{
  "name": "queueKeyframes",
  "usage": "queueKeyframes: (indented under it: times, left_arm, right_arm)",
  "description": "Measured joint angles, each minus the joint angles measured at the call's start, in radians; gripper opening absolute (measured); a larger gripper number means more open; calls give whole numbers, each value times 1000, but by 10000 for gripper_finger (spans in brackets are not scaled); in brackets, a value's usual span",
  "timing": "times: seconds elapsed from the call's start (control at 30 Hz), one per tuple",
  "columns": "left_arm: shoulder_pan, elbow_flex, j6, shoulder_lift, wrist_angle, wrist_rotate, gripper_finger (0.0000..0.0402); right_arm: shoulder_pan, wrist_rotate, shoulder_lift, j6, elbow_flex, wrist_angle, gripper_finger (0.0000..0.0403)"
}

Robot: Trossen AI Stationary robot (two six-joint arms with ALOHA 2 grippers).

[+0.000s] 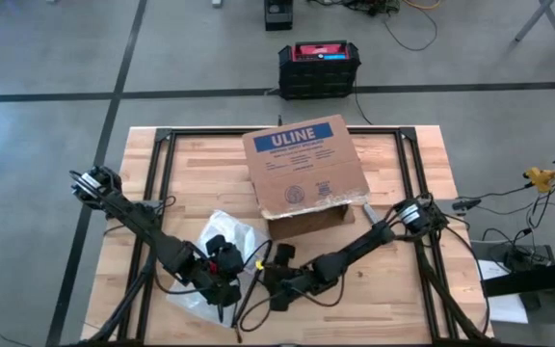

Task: Unpack boxes
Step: Put the blue charger adapter into the white zip bag

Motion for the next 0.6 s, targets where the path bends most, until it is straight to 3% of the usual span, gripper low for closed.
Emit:
queueKeyframes:
  times: [0.13, 0.3, 0.6]
  left_arm:
    - [0, 0, 1, 0, 15, -4, 0]
    - [-3, 0, 16, 4, 24, -6, 0]
    - [-3, 0, 20, 37, 29, -6, 0]
  right_arm:
    - [-4, 0, 40, 46, -1, 70, 141]
    - [-43, -1, 87, -56, -1, 208, 21]
    - [-74, 76, 98, -51, -1, 241, 23]
